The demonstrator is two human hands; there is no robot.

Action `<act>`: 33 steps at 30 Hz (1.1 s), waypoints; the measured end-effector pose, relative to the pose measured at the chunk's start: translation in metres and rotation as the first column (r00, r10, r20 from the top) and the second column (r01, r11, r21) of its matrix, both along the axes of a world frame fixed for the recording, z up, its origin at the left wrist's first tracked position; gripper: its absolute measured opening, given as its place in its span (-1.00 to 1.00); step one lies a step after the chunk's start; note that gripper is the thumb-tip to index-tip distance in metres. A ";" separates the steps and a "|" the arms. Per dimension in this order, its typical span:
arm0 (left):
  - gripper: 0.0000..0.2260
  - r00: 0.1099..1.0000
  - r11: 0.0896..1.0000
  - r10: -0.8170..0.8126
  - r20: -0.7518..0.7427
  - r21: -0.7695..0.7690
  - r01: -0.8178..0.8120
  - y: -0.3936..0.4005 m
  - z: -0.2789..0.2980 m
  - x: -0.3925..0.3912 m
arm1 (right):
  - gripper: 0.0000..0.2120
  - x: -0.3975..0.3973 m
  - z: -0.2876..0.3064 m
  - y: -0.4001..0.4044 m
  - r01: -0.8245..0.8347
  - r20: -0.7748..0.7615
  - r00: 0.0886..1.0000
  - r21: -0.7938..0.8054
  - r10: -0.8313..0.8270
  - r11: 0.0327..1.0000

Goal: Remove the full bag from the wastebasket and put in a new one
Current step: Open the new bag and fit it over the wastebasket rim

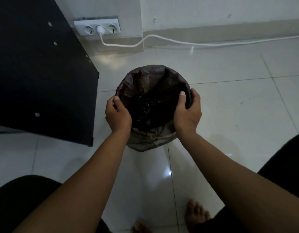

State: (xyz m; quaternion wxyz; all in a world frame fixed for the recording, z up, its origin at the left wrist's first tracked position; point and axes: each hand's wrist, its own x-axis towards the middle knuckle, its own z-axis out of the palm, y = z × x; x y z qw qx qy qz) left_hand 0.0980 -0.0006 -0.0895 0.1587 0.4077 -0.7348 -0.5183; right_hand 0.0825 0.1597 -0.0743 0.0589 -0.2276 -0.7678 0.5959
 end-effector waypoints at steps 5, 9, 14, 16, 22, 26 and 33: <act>-0.67 1.000 1.000 0.022 0.000 -0.017 -0.022 -0.012 0.000 -0.009 | -0.35 -0.011 -0.001 -0.008 -0.072 0.011 0.997 0.035 0.072 0.997; -0.68 0.999 0.998 0.048 -0.012 -0.029 -0.048 -0.007 0.002 -0.011 | -0.27 0.013 0.001 -0.030 0.043 -0.070 0.997 0.219 -0.028 0.975; -0.68 0.996 0.996 0.087 -0.027 -0.003 -0.087 -0.005 -0.001 -0.012 | -0.18 0.029 -0.011 -0.064 0.045 -0.047 0.998 0.153 -0.038 0.987; -0.69 0.995 0.995 0.096 -0.027 -0.007 -0.096 -0.006 0.000 -0.013 | -0.21 0.021 -0.017 -0.061 0.050 -0.089 0.995 0.084 -0.042 0.995; -0.69 0.989 0.989 0.145 -0.040 0.041 -0.144 -0.004 0.000 -0.020 | -0.26 0.001 -0.028 -0.057 0.051 -0.136 0.989 -0.026 -0.054 0.998; -0.64 0.992 0.988 0.125 -0.015 0.090 -0.124 -0.012 0.003 -0.019 | -0.20 0.000 -0.027 -0.048 -0.005 -0.105 0.994 -0.067 -0.002 0.998; -0.43 0.982 0.999 -0.033 0.185 -0.015 0.036 -0.028 0.038 -0.007 | -0.28 -0.004 0.000 -0.010 -0.206 0.010 0.978 0.240 0.209 0.949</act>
